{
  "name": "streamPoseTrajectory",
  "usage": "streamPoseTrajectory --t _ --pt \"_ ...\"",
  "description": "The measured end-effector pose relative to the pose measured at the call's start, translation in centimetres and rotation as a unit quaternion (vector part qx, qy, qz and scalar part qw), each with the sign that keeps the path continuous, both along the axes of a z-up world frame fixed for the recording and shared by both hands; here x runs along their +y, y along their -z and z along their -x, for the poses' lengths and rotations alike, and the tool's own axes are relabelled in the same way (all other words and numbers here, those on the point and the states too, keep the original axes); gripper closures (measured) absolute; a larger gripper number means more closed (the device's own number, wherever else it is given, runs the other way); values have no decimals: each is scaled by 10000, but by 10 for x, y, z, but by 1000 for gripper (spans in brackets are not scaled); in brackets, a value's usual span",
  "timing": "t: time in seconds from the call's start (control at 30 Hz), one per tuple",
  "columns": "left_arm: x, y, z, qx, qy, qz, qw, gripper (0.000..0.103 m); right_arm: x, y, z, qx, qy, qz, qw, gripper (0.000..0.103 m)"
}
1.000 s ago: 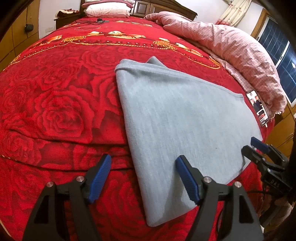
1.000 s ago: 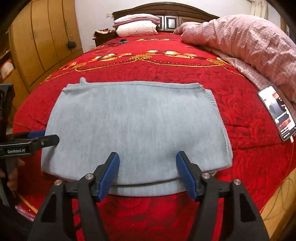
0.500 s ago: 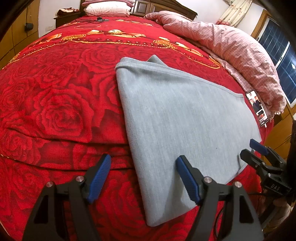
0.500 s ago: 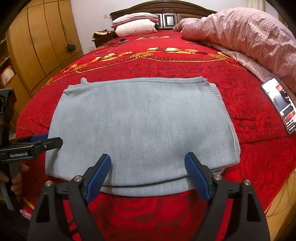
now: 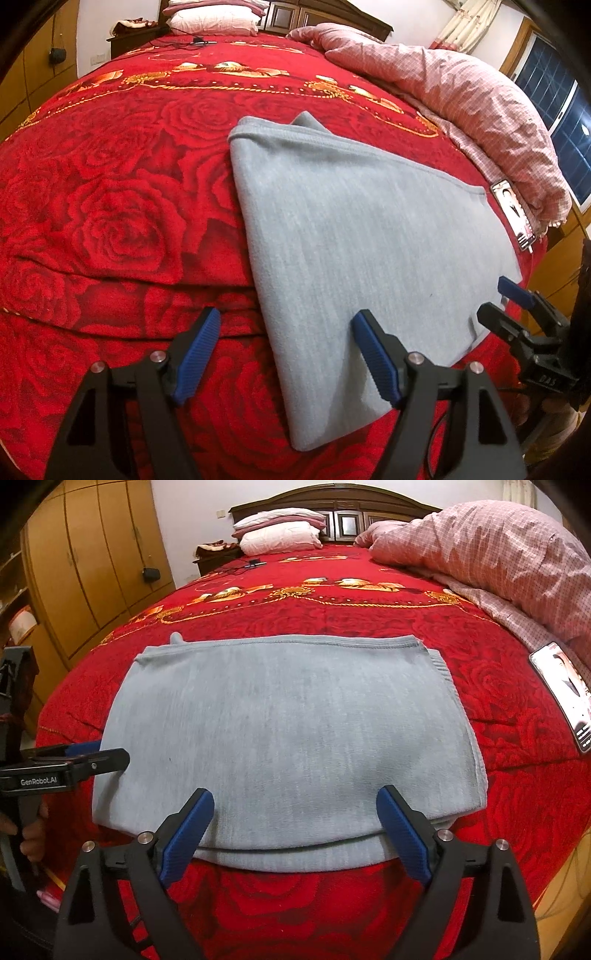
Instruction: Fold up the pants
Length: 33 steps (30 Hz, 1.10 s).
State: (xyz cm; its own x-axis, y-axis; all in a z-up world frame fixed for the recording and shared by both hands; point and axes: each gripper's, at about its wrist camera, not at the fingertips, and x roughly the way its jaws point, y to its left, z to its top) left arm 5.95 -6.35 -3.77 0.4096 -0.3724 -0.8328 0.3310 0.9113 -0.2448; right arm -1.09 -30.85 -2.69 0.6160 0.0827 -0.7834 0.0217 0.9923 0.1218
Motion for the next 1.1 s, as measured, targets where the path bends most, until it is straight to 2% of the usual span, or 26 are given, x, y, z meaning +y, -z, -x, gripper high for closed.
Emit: streamPoseTrajectory --t 0.13,0.2,0.4,0.53,0.7,0.9,1.1 --pt "0 0 1 -16 -4 -8 10000 28 2 1 -1 8 -7 73 10000 11" --pt "0 -1 1 -24 15 35 10000 37 3 1 -1 8 -10 106 9999 10" --pt "-4 -2 3 0 145 135 9998 54 4 1 -3 12 -37 180 9998 9" --pt "-7 -2 3 26 190 182 9997 60 7 2 -3 36 -41 282 9996 8" --pt "-6 -7 4 -26 178 288 9994 83 7 1 -3 40 -47 310 9995 8" --pt "0 -23 7 -157 239 408 9988 88 6 -5 -1 110 32 252 9996 12" --pt "-1 -51 13 -395 418 558 9968 90 -7 -20 7 112 169 -296 9994 18"
